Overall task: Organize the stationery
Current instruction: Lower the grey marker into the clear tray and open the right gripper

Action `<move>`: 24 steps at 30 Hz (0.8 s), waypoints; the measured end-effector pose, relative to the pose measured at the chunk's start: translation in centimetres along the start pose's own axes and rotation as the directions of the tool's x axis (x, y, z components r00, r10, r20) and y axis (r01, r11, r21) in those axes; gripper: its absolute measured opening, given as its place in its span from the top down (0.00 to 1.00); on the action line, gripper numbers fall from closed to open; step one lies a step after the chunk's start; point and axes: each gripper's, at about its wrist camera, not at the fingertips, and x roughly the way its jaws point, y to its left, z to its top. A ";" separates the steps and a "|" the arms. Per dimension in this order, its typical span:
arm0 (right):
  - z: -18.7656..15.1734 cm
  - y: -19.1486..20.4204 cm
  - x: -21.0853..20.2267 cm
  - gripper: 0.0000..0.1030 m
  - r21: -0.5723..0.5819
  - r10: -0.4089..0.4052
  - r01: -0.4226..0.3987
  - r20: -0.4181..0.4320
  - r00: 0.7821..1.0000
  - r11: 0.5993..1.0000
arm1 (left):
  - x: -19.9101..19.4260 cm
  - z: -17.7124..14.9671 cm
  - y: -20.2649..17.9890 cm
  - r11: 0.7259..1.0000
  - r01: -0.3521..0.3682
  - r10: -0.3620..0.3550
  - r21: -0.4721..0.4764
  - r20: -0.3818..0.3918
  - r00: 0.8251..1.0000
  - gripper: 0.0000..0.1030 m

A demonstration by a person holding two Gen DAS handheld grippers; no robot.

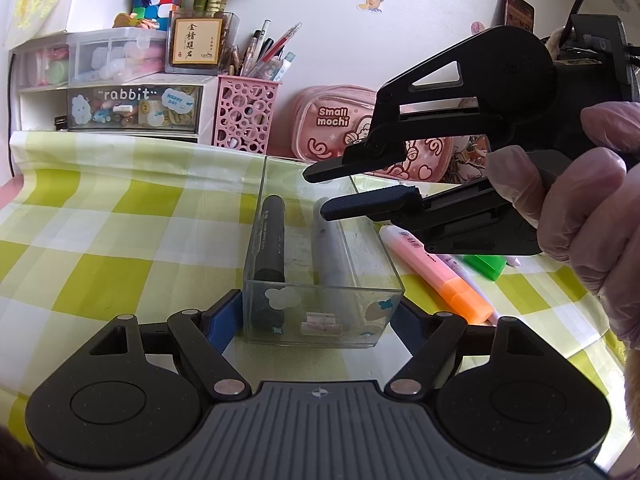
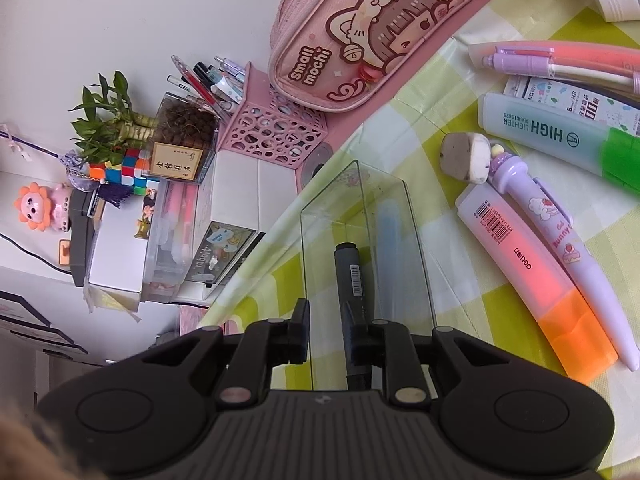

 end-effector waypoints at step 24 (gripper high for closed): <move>-2.8 0.4 -10.2 0.45 -0.339 -0.065 0.185 0.336 0.940 0.923 | 0.1 0.1 0.3 1.000 0.015 -0.015 -0.008 0.000 1.000 0.25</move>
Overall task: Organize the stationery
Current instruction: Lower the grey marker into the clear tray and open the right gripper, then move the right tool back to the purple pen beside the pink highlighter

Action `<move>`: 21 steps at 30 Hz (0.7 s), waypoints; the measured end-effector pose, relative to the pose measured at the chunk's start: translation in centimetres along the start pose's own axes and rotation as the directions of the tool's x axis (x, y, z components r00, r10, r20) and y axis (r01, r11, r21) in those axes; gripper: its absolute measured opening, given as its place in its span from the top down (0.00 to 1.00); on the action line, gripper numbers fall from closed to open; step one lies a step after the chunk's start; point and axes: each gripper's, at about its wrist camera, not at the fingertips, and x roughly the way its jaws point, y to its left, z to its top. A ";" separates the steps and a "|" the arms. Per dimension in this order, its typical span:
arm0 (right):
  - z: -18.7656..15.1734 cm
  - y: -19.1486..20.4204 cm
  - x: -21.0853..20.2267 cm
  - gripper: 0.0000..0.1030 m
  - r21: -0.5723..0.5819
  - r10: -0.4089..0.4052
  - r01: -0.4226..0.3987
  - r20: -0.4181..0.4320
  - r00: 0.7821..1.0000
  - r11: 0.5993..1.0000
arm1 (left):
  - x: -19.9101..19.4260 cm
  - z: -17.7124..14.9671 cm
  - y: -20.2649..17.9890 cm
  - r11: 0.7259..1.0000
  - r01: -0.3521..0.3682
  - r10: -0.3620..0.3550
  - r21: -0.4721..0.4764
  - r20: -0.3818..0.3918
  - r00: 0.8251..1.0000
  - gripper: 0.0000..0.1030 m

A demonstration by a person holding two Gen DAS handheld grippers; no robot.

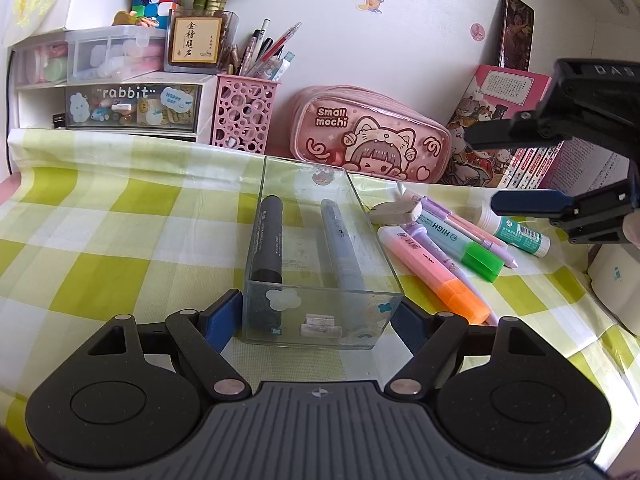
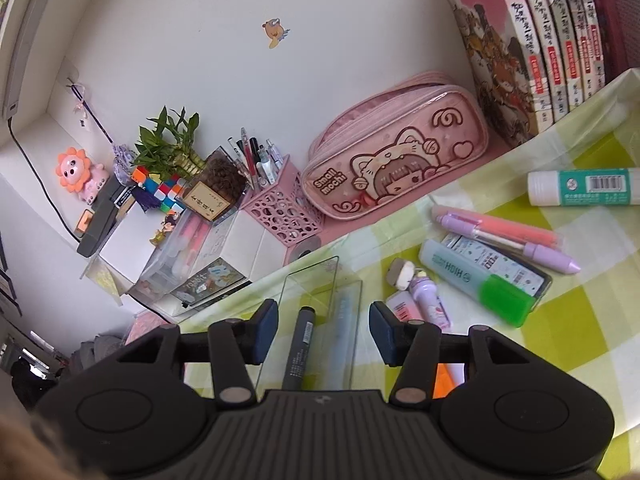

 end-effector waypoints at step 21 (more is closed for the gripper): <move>-1.8 -7.2 -2.4 0.36 -0.185 -0.270 0.289 0.121 0.955 0.939 | -0.1 0.0 0.3 1.000 0.005 -0.005 -0.008 0.002 1.000 0.24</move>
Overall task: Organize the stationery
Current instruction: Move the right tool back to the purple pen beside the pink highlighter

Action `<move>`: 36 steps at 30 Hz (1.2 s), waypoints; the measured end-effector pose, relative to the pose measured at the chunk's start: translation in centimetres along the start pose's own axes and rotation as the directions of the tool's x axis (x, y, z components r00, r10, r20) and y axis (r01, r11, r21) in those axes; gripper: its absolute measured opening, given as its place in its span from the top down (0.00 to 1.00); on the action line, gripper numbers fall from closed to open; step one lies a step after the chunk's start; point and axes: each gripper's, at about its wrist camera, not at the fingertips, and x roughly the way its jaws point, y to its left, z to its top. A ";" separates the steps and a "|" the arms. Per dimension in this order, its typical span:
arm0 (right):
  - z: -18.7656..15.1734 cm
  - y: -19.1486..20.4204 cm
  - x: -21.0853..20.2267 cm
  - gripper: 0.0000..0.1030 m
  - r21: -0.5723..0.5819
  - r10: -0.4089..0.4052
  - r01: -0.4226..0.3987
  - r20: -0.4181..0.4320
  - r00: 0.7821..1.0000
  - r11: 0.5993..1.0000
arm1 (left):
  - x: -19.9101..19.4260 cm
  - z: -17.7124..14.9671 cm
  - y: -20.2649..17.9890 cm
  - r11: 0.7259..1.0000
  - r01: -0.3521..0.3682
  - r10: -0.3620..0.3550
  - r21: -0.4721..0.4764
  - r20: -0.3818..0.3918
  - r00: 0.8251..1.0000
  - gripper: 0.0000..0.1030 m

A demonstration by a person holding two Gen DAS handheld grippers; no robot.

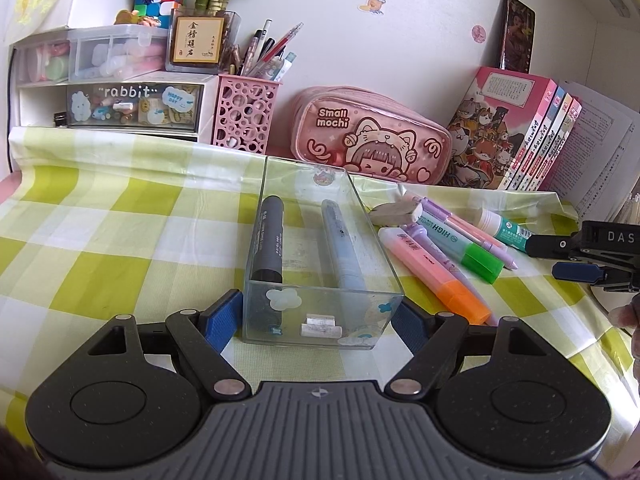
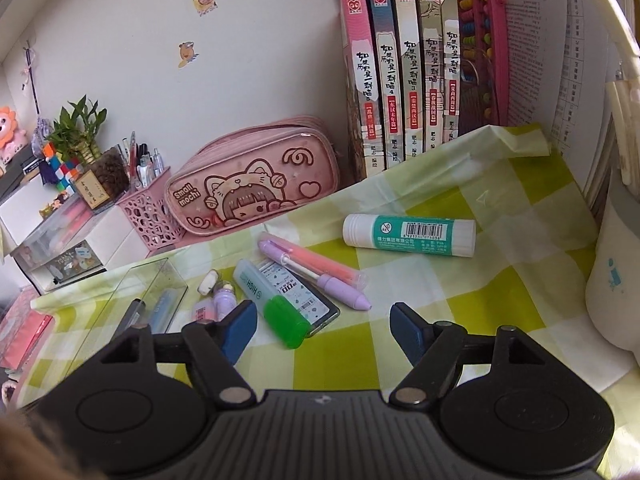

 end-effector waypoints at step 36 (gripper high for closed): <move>-1.4 2.5 2.2 0.63 -0.206 0.081 -0.109 -0.140 0.987 0.973 | -0.1 0.0 0.0 1.000 0.001 -0.001 -0.001 0.001 1.000 0.24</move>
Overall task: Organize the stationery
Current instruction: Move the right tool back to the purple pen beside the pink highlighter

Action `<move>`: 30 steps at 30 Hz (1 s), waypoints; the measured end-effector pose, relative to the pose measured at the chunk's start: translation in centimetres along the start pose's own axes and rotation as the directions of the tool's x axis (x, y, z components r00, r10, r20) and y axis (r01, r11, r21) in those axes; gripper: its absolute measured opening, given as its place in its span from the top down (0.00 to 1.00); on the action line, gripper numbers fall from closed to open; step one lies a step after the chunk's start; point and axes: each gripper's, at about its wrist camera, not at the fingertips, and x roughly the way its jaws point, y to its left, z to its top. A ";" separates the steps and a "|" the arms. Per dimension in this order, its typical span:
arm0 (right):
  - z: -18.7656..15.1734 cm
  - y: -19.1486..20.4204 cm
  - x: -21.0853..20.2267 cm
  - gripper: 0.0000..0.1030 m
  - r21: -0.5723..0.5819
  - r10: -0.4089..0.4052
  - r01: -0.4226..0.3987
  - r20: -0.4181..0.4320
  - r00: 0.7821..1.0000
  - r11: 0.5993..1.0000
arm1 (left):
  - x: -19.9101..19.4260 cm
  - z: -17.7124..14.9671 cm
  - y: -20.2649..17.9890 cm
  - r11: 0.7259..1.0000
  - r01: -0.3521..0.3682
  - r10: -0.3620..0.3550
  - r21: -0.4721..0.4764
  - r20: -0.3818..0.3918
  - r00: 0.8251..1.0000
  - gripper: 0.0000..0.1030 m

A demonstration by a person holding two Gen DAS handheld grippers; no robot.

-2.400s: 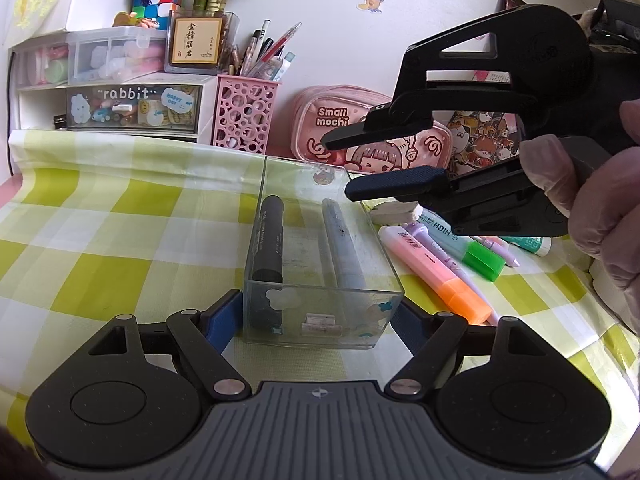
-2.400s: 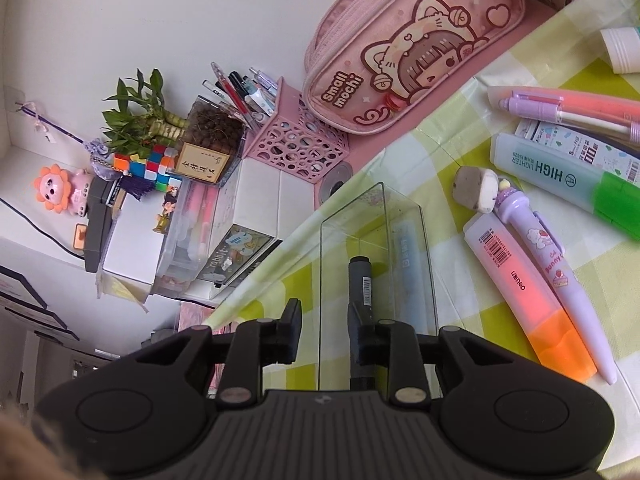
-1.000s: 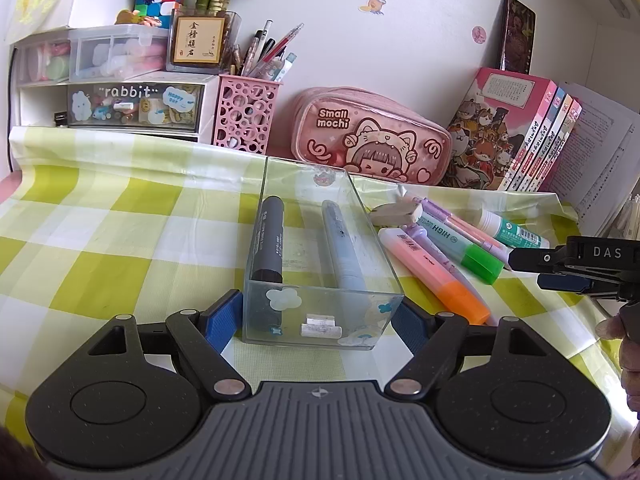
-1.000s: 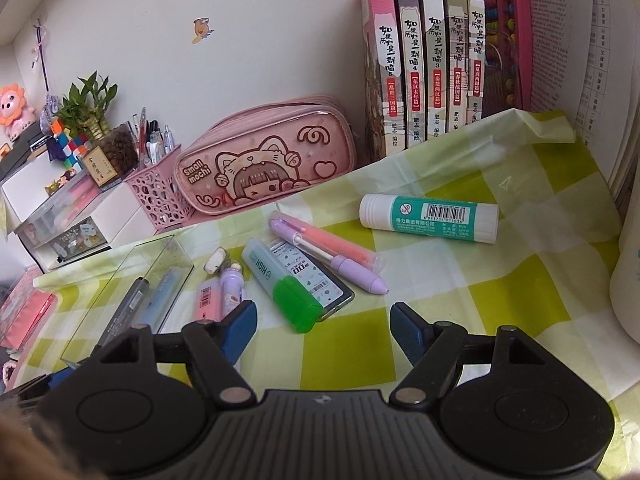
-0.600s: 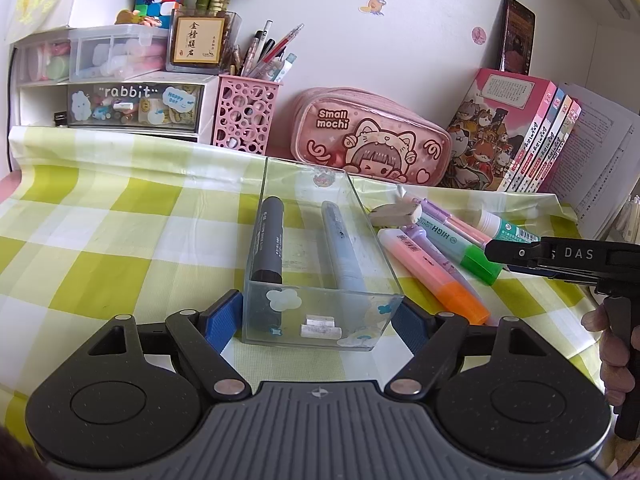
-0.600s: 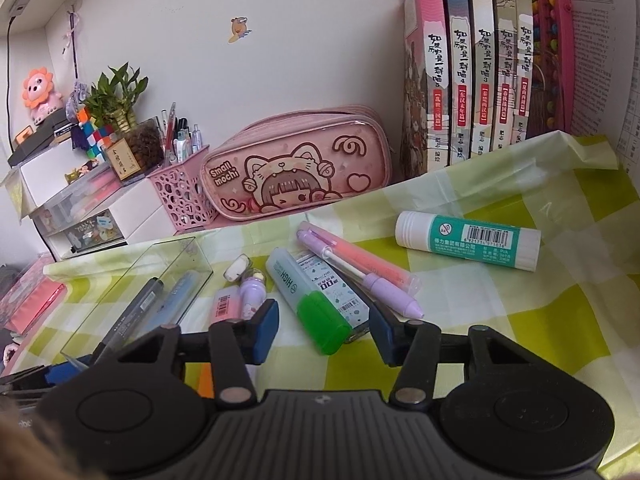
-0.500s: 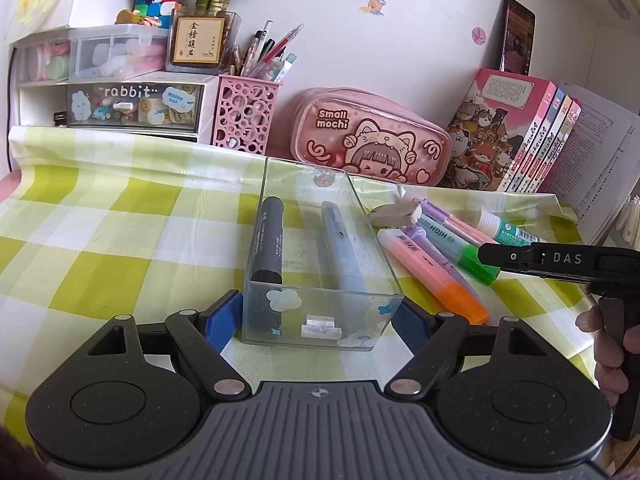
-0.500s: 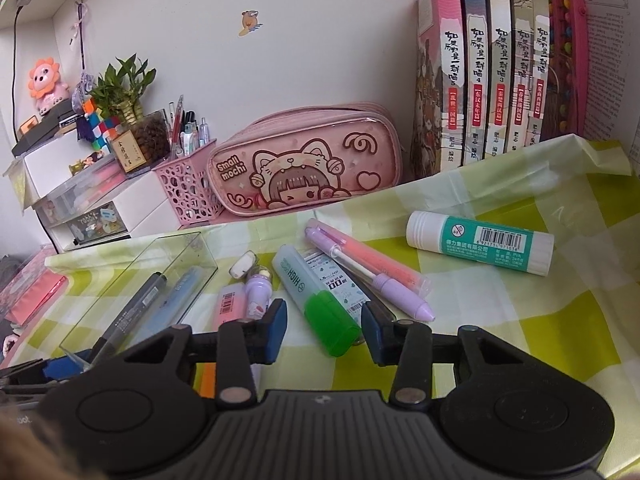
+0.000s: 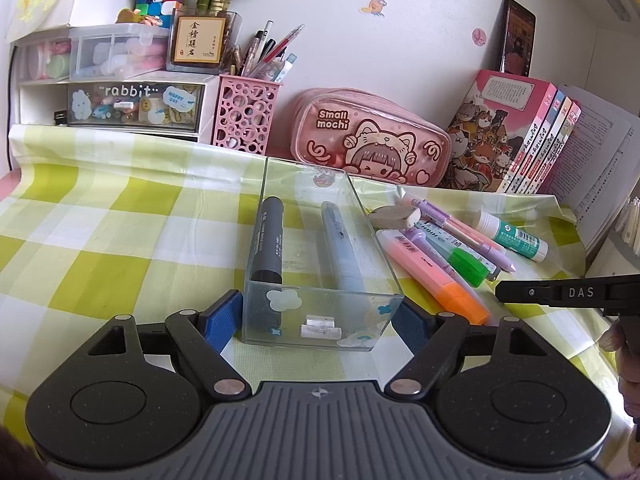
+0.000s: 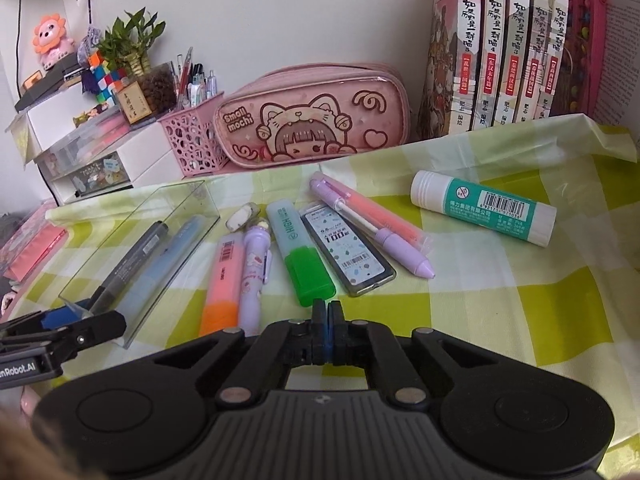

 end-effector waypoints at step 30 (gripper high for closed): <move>0.3 1.8 0.9 0.59 -0.136 -0.007 0.005 -0.012 1.000 0.991 | -0.1 0.0 -0.2 1.000 -0.009 0.009 -0.001 0.005 1.000 0.24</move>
